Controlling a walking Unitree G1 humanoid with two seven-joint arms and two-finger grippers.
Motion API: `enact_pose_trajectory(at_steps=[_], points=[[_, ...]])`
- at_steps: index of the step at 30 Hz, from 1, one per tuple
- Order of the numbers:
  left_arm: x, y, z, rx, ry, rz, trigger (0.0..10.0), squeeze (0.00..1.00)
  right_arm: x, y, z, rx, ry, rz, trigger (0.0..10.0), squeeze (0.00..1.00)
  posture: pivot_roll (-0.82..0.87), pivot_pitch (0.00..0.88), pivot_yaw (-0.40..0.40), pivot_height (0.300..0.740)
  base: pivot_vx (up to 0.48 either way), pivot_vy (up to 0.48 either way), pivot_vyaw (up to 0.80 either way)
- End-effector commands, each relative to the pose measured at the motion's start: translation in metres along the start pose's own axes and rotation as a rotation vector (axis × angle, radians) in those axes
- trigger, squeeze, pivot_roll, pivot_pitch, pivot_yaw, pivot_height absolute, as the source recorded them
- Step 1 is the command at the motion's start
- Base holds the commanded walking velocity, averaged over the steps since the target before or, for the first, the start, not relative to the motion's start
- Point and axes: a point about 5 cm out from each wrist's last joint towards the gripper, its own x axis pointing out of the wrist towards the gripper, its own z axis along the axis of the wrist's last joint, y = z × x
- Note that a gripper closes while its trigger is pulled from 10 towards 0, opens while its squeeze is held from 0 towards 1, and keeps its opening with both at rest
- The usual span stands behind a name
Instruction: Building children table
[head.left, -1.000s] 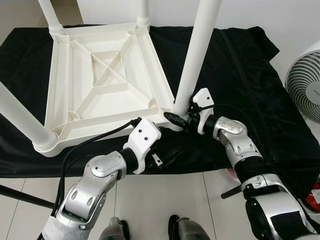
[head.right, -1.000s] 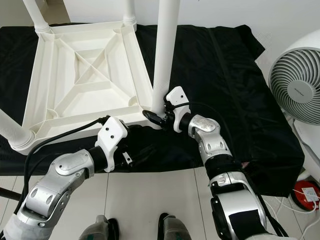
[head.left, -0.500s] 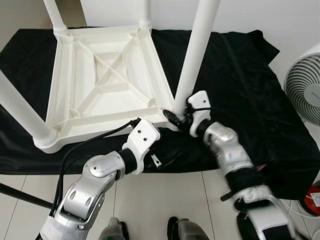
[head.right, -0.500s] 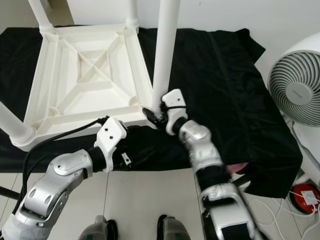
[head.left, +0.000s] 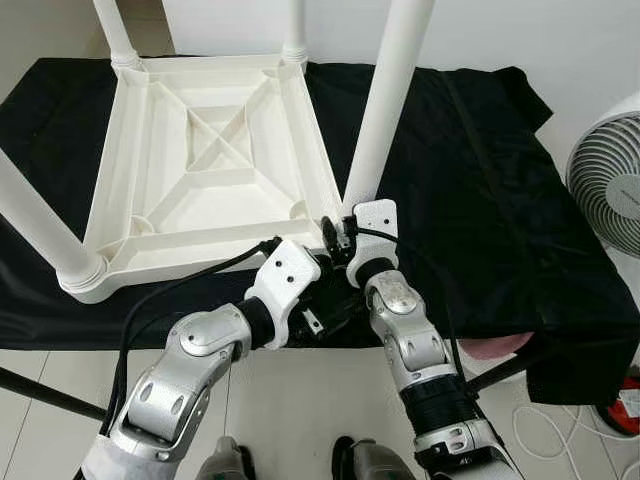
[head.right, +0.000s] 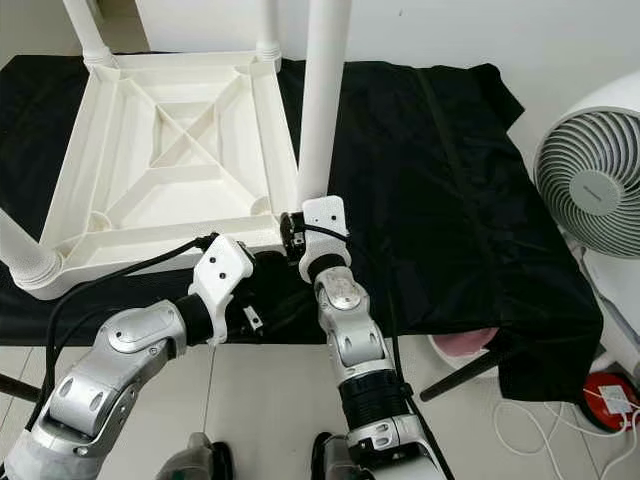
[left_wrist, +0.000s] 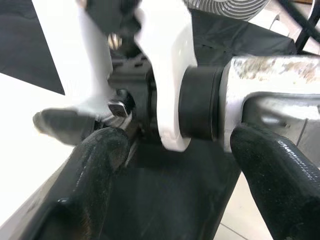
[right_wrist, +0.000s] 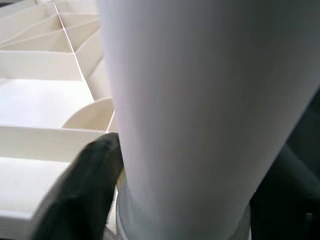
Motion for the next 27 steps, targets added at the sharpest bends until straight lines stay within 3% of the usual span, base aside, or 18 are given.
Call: enact_pose_trajectory(at_steps=[1,5,8,9,10,22,27], points=[[-0.002,0.000,-0.002,-0.004,0.009,0.030,10.0,0.00,0.002,-0.011,-0.002,0.000,0.007,-0.003,10.0,1.00,-0.01,0.123,-0.013,0.740,0.000,0.000,0.00],[-0.002,0.000,-0.003,-0.002,0.009,0.032,10.0,0.00,0.001,-0.030,0.004,-0.034,0.003,-0.046,10.0,1.00,-0.01,0.120,-0.018,0.740,0.000,0.000,0.00],[-0.002,0.000,-0.003,-0.004,0.008,0.032,10.0,0.00,0.000,-0.033,0.006,-0.048,0.000,-0.049,10.0,1.00,-0.01,0.120,-0.018,0.740,0.000,0.000,0.00],[-0.001,0.000,-0.003,-0.004,0.008,0.034,10.0,0.00,0.001,-0.033,0.007,-0.052,-0.003,-0.023,10.0,0.32,-0.01,0.122,-0.023,0.740,0.000,0.000,0.00],[-0.001,0.000,-0.003,-0.005,0.007,0.035,10.0,0.00,0.000,-0.032,0.008,-0.048,-0.012,-0.010,10.0,0.00,-0.01,0.122,-0.023,0.740,0.000,0.000,0.00],[-0.002,-0.001,-0.003,-0.010,0.006,0.034,10.0,0.00,0.008,-0.041,0.034,-0.093,-0.112,0.285,10.0,0.00,-0.01,0.117,-0.024,0.740,0.000,0.000,0.00],[-0.002,-0.003,-0.003,-0.011,0.006,0.029,10.0,0.00,0.009,-0.046,0.035,-0.116,-0.100,0.407,10.0,0.00,-0.02,0.110,-0.022,0.740,0.000,0.000,0.00]])
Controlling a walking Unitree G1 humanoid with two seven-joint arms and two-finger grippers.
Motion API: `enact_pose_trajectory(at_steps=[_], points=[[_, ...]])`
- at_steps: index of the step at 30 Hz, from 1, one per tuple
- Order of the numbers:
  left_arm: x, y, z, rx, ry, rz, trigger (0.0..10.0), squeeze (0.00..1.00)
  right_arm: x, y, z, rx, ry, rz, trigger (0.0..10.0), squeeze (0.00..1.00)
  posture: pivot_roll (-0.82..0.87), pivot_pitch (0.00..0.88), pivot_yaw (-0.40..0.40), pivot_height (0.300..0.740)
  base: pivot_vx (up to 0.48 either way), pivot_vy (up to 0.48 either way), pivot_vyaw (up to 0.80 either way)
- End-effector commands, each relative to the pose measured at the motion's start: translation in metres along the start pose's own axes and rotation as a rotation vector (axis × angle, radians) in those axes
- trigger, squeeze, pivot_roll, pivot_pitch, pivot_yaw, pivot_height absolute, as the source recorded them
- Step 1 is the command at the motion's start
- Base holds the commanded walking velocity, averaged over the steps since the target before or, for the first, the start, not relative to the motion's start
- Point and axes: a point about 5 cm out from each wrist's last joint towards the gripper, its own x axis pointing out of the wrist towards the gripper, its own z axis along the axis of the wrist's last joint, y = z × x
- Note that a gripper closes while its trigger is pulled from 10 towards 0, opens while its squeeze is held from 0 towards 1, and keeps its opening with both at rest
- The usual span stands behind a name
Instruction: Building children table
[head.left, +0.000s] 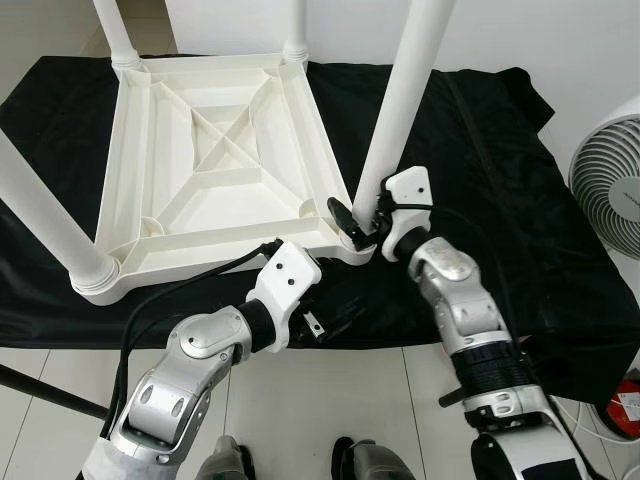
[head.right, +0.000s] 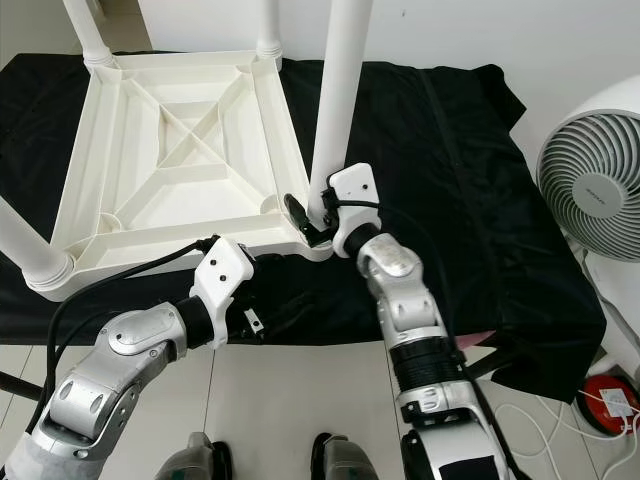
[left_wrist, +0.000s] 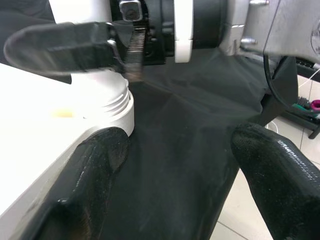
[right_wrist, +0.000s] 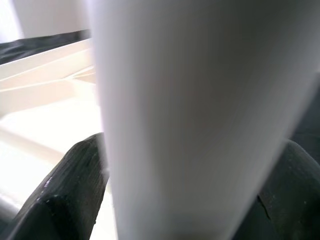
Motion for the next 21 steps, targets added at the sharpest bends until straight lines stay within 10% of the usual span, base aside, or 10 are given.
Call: enact_pose_trajectory(at_steps=[1,5,6,11,16,17,21], points=[[0.000,-0.002,-0.001,-0.001,0.002,0.026,10.0,0.00,0.000,0.000,-0.005,0.003,0.013,0.074,10.0,0.00,-0.02,0.102,-0.020,0.740,0.000,0.000,0.00],[0.001,-0.002,-0.002,0.002,0.001,0.021,10.0,0.00,-0.001,-0.004,-0.012,-0.009,0.044,0.156,9.9,0.00,-0.02,0.086,-0.021,0.740,0.000,0.000,0.00],[0.001,-0.002,-0.001,0.002,0.000,0.020,10.0,0.00,-0.001,-0.005,-0.014,0.000,0.055,0.179,4.8,0.00,-0.02,0.086,-0.021,0.740,0.000,0.000,0.00],[0.001,-0.003,-0.001,0.002,-0.001,0.019,10.0,0.00,-0.003,-0.006,-0.020,-0.005,0.078,0.222,3.6,0.00,-0.01,0.080,-0.023,0.740,0.000,0.000,0.00],[0.001,-0.003,-0.001,0.001,-0.001,0.024,10.0,0.00,-0.004,-0.007,-0.028,0.004,0.107,0.249,4.0,0.00,-0.01,0.088,-0.022,0.740,0.000,0.000,0.00],[0.000,-0.003,-0.001,-0.001,-0.002,0.027,10.0,0.00,-0.005,-0.008,-0.031,0.009,0.119,0.249,10.0,0.00,-0.01,0.091,-0.024,0.740,0.000,0.000,0.00],[0.000,-0.003,-0.001,-0.003,-0.002,0.028,10.0,0.00,-0.006,-0.010,-0.033,0.020,0.126,0.239,10.0,0.00,-0.01,0.094,-0.023,0.740,0.000,0.000,0.00]])
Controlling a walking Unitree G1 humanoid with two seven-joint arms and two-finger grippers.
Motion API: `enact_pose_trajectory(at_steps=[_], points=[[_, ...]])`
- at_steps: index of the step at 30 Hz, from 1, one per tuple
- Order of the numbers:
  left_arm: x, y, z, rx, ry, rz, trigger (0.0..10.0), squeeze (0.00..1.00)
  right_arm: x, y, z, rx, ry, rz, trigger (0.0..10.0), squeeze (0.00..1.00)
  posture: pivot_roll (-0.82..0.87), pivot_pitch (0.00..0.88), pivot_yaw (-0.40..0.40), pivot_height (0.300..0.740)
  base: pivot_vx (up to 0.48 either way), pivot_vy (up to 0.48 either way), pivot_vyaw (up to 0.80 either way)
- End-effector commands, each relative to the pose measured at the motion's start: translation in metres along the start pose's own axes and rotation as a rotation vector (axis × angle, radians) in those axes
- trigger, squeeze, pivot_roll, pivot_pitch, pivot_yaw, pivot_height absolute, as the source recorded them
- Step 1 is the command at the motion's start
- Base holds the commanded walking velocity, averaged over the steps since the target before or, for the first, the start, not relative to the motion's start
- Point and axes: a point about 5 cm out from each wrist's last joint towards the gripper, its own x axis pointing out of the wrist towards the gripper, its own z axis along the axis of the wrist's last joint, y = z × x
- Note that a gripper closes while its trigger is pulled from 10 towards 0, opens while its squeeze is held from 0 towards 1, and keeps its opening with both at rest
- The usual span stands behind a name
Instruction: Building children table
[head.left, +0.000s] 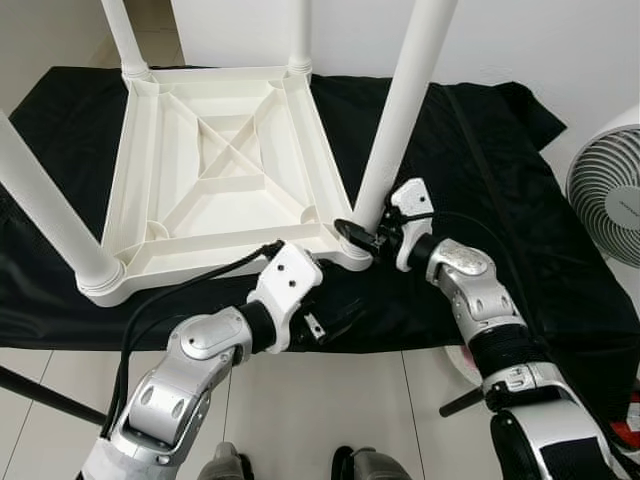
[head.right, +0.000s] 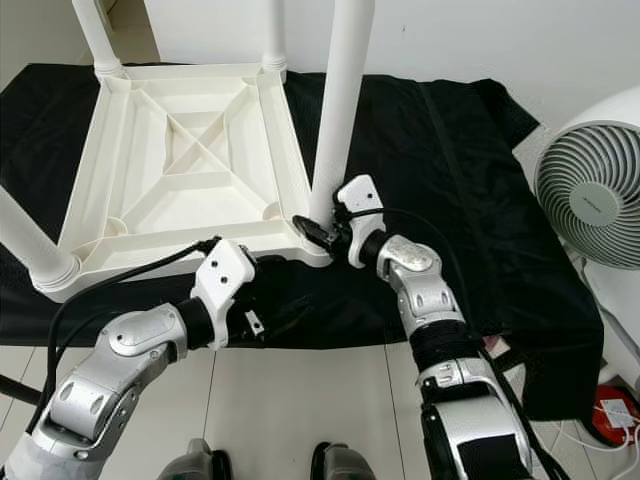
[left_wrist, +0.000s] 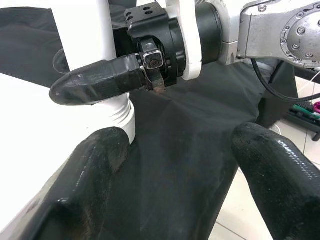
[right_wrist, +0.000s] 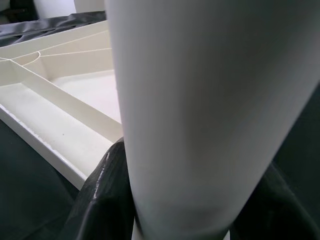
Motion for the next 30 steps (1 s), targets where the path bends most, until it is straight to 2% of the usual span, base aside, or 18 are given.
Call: enact_pose_trajectory(at_steps=[1,6,7,9,11,14,16,17,18,21,23,24,25,26,30], points=[[-0.001,-0.002,-0.002,-0.006,0.003,0.034,10.0,0.00,-0.002,0.000,-0.009,0.028,0.038,0.003,10.0,0.00,-0.01,0.097,-0.026,0.740,0.000,0.000,0.00],[-0.001,-0.004,-0.003,-0.014,0.004,0.034,10.0,0.00,-0.003,-0.004,-0.012,0.051,0.056,-0.067,10.0,0.00,-0.01,0.101,-0.029,0.740,0.000,0.000,0.00],[-0.001,-0.005,-0.003,-0.016,0.003,0.035,10.0,0.00,-0.003,-0.006,-0.014,0.060,0.067,-0.127,10.0,0.00,-0.02,0.103,-0.034,0.740,0.000,0.000,0.00],[-0.001,-0.005,-0.003,-0.016,0.003,0.035,10.0,0.00,-0.003,-0.006,-0.014,0.060,0.067,-0.127,10.0,0.00,-0.02,0.103,-0.034,0.740,0.000,0.000,0.00],[-0.001,-0.006,-0.003,-0.019,0.003,0.037,10.0,0.00,-0.003,-0.006,-0.016,0.096,0.074,-0.249,10.0,0.00,-0.02,0.107,-0.035,0.740,0.000,0.000,0.00],[-0.001,-0.006,-0.004,-0.020,0.003,0.037,10.0,0.00,-0.003,-0.005,-0.015,0.106,0.072,-0.283,10.0,0.00,-0.02,0.107,-0.035,0.740,0.000,0.000,0.00],[0.000,-0.006,-0.003,-0.023,0.000,0.035,10.0,0.00,-0.004,0.001,-0.015,0.122,0.066,-0.456,10.0,0.00,-0.03,0.114,-0.034,0.740,0.000,0.000,0.00],[0.000,-0.006,-0.003,-0.023,0.000,0.035,10.0,0.00,-0.004,0.001,-0.015,0.122,0.066,-0.456,10.0,0.00,-0.03,0.114,-0.034,0.740,0.000,0.000,0.00],[0.001,-0.006,-0.003,-0.025,-0.002,0.034,10.0,0.00,-0.006,0.005,-0.015,0.113,0.070,-0.532,10.0,0.00,-0.04,0.114,-0.033,0.740,0.000,0.000,0.00],[0.001,-0.006,-0.003,-0.026,-0.004,0.031,10.0,0.00,-0.007,0.011,-0.015,0.124,0.060,-0.603,10.0,0.00,-0.04,0.115,-0.033,0.740,0.000,0.000,0.00],[0.002,-0.007,-0.004,-0.026,-0.005,0.024,10.0,0.00,-0.007,0.026,-0.014,0.145,0.044,-0.674,10.0,0.00,-0.05,0.116,-0.032,0.740,0.000,0.000,0.00],[0.003,-0.007,-0.003,-0.026,-0.006,0.022,10.0,0.00,-0.004,0.035,-0.012,0.152,0.032,-0.680,10.0,0.00,-0.05,0.116,-0.032,0.740,0.000,0.000,0.00],[0.003,-0.007,-0.003,-0.026,-0.006,0.022,10.0,0.00,-0.004,0.035,-0.012,0.152,0.032,-0.680,10.0,0.00,-0.05,0.116,-0.032,0.740,0.000,0.000,0.00],[0.003,-0.007,-0.003,-0.026,-0.006,0.022,10.0,0.00,-0.001,0.041,-0.010,0.156,0.020,-0.669,10.0,0.00,-0.05,0.116,-0.032,0.740,0.000,0.000,0.00],[0.004,-0.007,-0.003,-0.025,-0.006,0.022,10.0,0.00,0.003,0.046,-0.009,0.171,0.007,-0.652,10.0,0.00,-0.04,0.122,-0.030,0.740,0.000,0.000,0.00]])
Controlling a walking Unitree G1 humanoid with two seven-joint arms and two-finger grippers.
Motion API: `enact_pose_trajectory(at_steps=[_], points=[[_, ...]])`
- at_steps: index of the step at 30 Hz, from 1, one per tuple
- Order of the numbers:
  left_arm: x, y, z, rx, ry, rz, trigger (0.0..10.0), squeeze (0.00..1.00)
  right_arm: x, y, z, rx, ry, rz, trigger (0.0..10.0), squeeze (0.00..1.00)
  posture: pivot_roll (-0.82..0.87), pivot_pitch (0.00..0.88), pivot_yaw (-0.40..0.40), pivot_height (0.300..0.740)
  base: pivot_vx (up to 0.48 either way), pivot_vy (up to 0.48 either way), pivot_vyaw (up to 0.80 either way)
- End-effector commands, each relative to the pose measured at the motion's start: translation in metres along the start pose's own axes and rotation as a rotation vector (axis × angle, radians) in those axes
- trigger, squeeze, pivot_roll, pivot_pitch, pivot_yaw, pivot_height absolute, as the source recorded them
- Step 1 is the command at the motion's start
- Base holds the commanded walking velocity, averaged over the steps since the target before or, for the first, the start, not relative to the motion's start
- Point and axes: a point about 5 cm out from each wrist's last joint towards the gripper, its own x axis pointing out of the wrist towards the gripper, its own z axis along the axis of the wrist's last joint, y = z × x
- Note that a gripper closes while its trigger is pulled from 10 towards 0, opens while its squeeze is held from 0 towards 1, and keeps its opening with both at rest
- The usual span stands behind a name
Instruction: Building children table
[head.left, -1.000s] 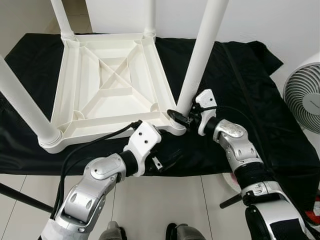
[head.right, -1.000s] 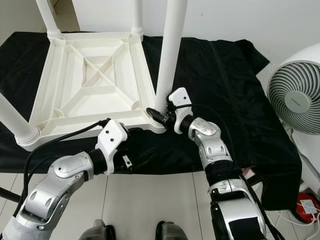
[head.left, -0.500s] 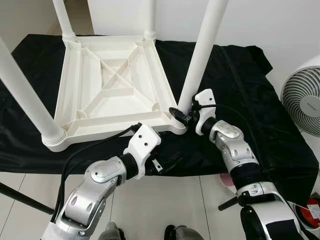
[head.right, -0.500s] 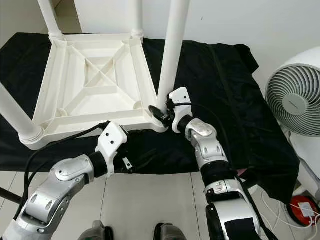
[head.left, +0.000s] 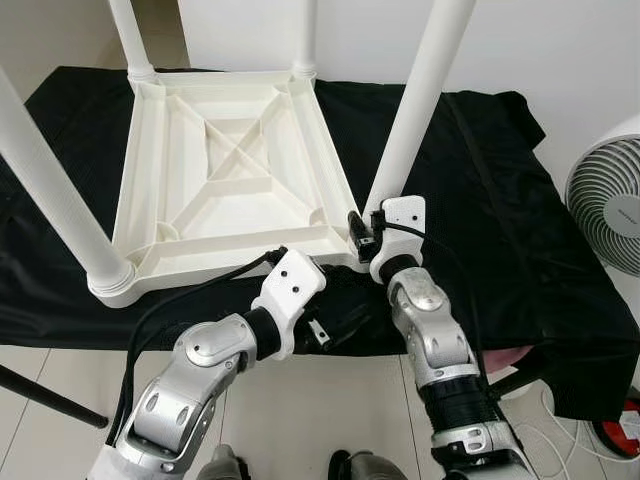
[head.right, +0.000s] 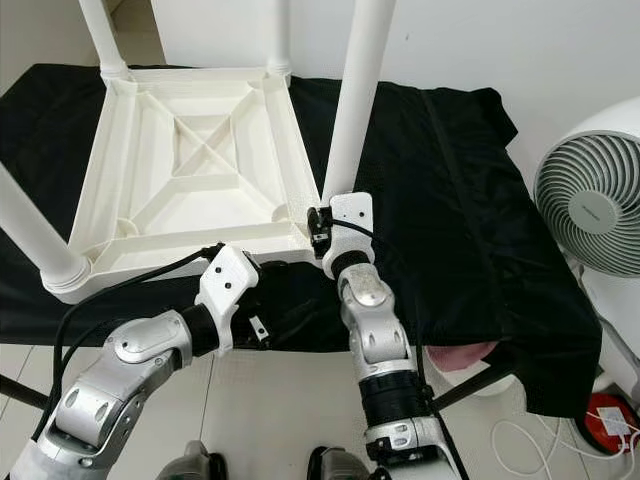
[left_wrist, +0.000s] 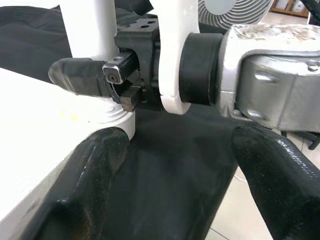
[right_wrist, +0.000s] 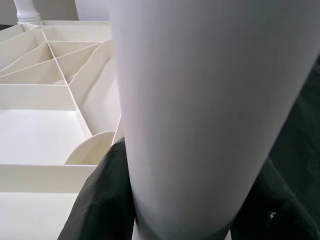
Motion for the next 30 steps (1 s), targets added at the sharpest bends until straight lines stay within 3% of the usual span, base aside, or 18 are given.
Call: enact_pose_trajectory(at_steps=[1,2,3,4,7,9,10,13,19,27,30], points=[[0.002,0.000,-0.001,0.004,0.003,0.033,10.0,0.00,-0.003,-0.001,-0.009,0.009,0.043,-0.006,10.0,0.00,-0.04,0.122,-0.030,0.740,0.000,0.000,0.00],[0.002,0.000,0.000,0.005,0.004,0.033,10.0,0.00,-0.002,-0.002,-0.008,0.003,0.039,0.001,10.0,0.16,-0.04,0.122,-0.030,0.740,0.000,0.000,0.00],[0.002,0.000,0.000,0.005,0.004,0.033,10.0,0.00,-0.002,-0.002,-0.008,0.003,0.039,0.001,10.0,0.16,-0.04,0.122,-0.030,0.740,0.000,0.000,0.00],[0.001,0.000,0.000,0.008,0.006,0.032,10.0,0.00,-0.001,-0.005,-0.006,0.012,0.032,0.010,10.0,1.00,-0.04,0.122,-0.030,0.740,0.000,0.000,0.00],[0.001,0.002,-0.001,0.012,0.010,0.034,10.0,0.00,0.000,-0.008,-0.004,0.008,0.021,0.031,10.0,1.00,-0.04,0.122,-0.026,0.740,0.000,0.000,0.00],[0.001,0.003,0.000,0.017,0.011,0.037,10.0,0.00,0.002,-0.013,0.000,0.006,0.012,0.120,10.0,1.00,-0.04,0.122,-0.026,0.740,0.000,0.000,0.00],[0.000,0.003,0.001,0.019,0.010,0.039,10.0,0.00,0.001,-0.014,0.001,-0.006,0.012,0.189,10.0,0.00,-0.04,0.122,-0.026,0.740,0.000,0.000,0.00],[0.000,0.004,0.002,0.021,0.009,0.039,10.0,0.00,0.000,-0.018,0.001,-0.038,0.011,0.281,10.0,0.00,-0.04,0.123,-0.024,0.740,0.000,0.000,0.00],[-0.001,0.005,0.002,0.023,0.010,0.046,10.0,0.00,0.002,-0.031,0.004,-0.097,0.015,0.318,10.0,0.00,-0.04,0.123,-0.024,0.740,0.000,0.000,0.00],[-0.002,0.006,0.002,0.025,0.015,0.053,10.0,0.00,0.004,-0.030,0.010,-0.128,-0.015,0.372,10.0,0.00,-0.03,0.121,-0.022,0.740,0.000,0.000,0.00],[-0.003,0.008,0.001,0.028,0.023,0.064,10.0,0.00,0.001,-0.028,0.010,-0.101,-0.021,0.408,10.0,0.00,-0.02,0.127,-0.018,0.740,0.000,0.000,0.00]])
